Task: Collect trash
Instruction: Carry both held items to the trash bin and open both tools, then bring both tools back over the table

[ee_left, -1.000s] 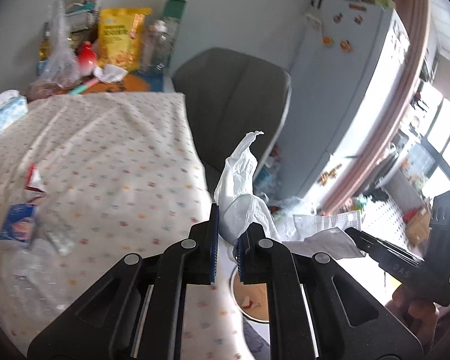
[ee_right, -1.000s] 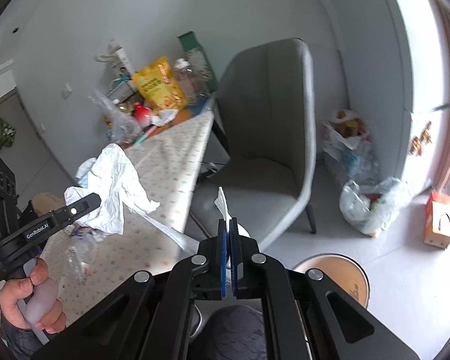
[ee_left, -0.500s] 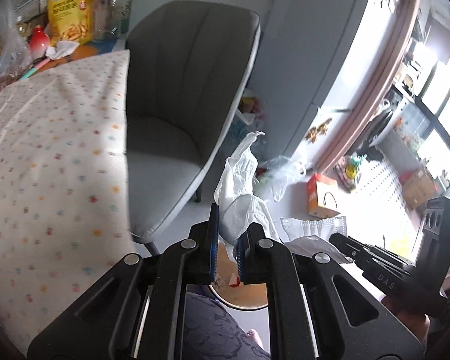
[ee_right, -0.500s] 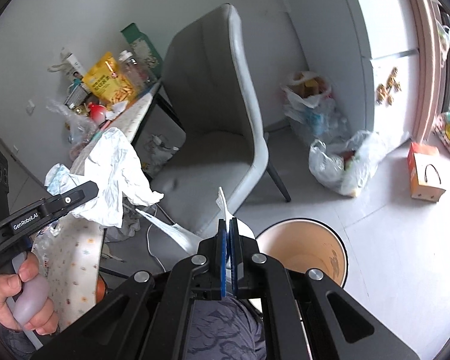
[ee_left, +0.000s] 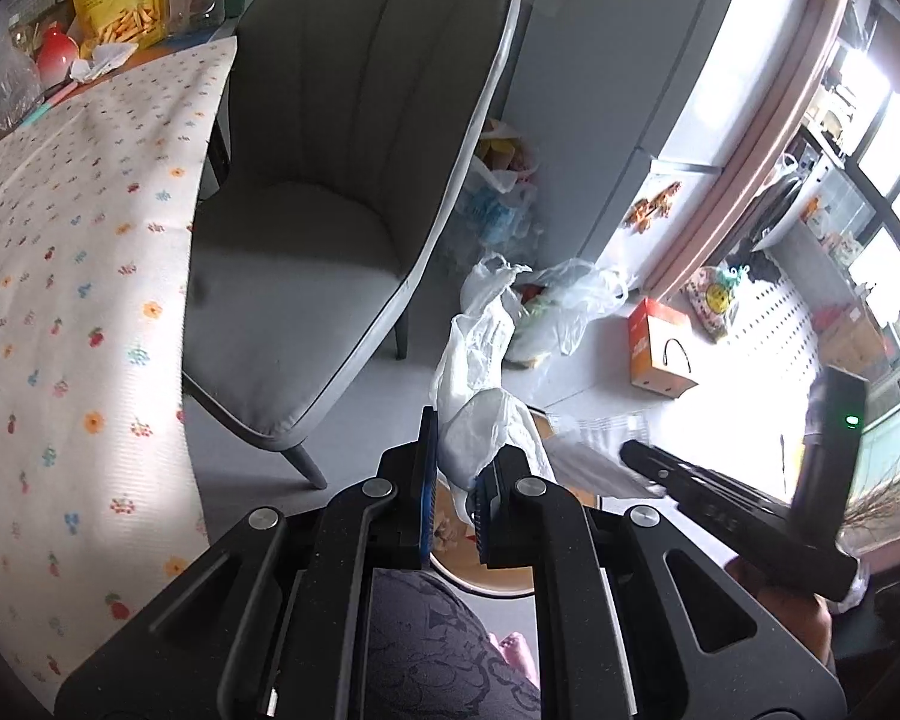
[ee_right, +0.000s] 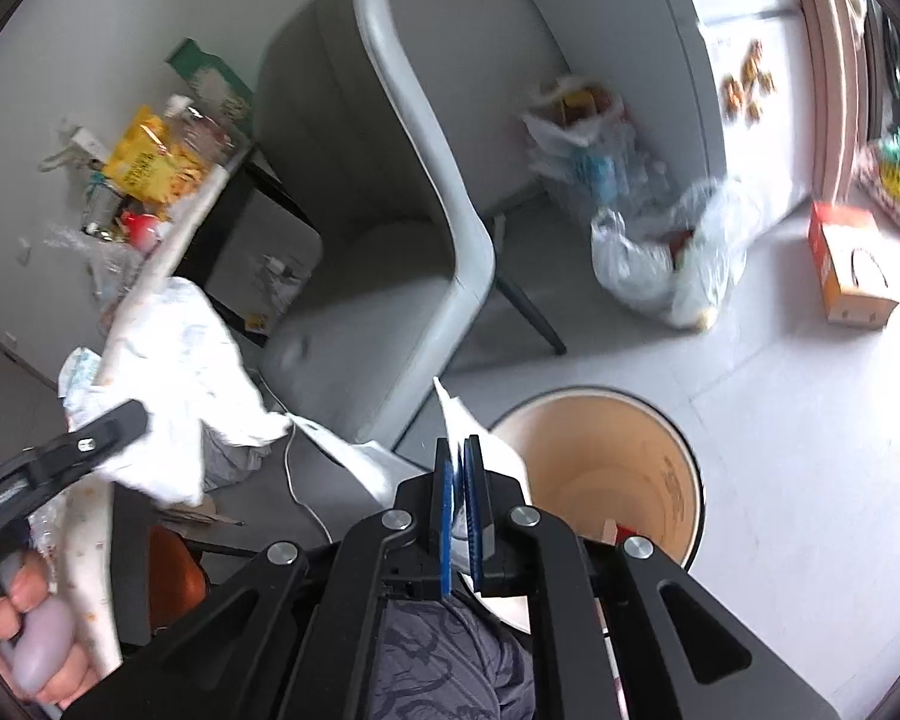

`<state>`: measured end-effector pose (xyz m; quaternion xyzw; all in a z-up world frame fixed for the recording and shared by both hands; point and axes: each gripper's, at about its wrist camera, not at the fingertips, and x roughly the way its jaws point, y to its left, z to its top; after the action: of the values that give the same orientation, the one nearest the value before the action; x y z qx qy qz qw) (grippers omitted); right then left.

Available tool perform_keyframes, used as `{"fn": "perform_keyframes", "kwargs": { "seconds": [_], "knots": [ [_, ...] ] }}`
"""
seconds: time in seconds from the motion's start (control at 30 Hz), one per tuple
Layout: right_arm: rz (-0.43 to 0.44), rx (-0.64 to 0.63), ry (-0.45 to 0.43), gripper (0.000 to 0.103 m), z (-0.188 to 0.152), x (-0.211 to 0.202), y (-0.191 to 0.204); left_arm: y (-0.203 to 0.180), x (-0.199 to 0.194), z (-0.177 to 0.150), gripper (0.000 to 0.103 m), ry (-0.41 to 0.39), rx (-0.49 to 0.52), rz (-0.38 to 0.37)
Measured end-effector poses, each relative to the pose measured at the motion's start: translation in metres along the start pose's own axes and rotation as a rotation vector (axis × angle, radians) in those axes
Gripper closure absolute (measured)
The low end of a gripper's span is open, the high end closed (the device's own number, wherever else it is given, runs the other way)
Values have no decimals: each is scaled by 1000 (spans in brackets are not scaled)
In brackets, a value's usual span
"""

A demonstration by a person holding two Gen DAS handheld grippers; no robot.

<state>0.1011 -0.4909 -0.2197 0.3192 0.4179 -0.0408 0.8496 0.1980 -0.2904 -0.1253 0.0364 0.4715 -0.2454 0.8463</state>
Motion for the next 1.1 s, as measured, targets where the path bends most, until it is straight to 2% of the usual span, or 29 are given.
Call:
{"fn": "perform_keyframes", "kwargs": {
  "seconds": [0.03,0.07,0.1,0.13,0.3,0.47,0.6,0.63,0.67,0.73,0.83,0.93,1.03,1.1],
  "knots": [
    [5,13,13,92,-2,5,-4,-1,1,0,93,3,4,1],
    [0,23,22,74,-3,9,-8,-3,2,0,93,6,11,3],
    [0,35,18,45,-5,10,-12,-4,3,0,93,8,15,3],
    [-2,47,2,38,-7,8,-15,-6,5,-1,93,12,21,3],
    [1,88,-1,42,-8,3,-34,-16,15,0,93,39,41,-3],
    [-17,95,-34,42,-10,-26,-45,-36,22,1,93,56,78,-30],
    [-58,82,-79,41,-9,-56,-51,-58,31,4,89,79,104,-91],
    [-62,85,-94,41,-9,-64,-52,-59,31,4,76,80,101,-97],
    [-63,91,-107,41,-8,-71,-54,-60,30,6,54,74,92,-105],
    [-66,98,-130,41,-7,-84,-57,-60,22,7,38,39,79,-101],
    [-63,96,-148,41,-7,-94,-56,-60,9,8,29,6,87,-63],
    [-90,64,-157,36,-8,-95,-47,-58,-8,12,21,-33,76,-48],
    [-70,62,-150,35,-9,-93,-40,-53,-30,18,12,-81,76,-38],
    [-62,45,-158,27,-10,-95,-30,-48,-48,20,7,-120,72,-27]
  ]
}}
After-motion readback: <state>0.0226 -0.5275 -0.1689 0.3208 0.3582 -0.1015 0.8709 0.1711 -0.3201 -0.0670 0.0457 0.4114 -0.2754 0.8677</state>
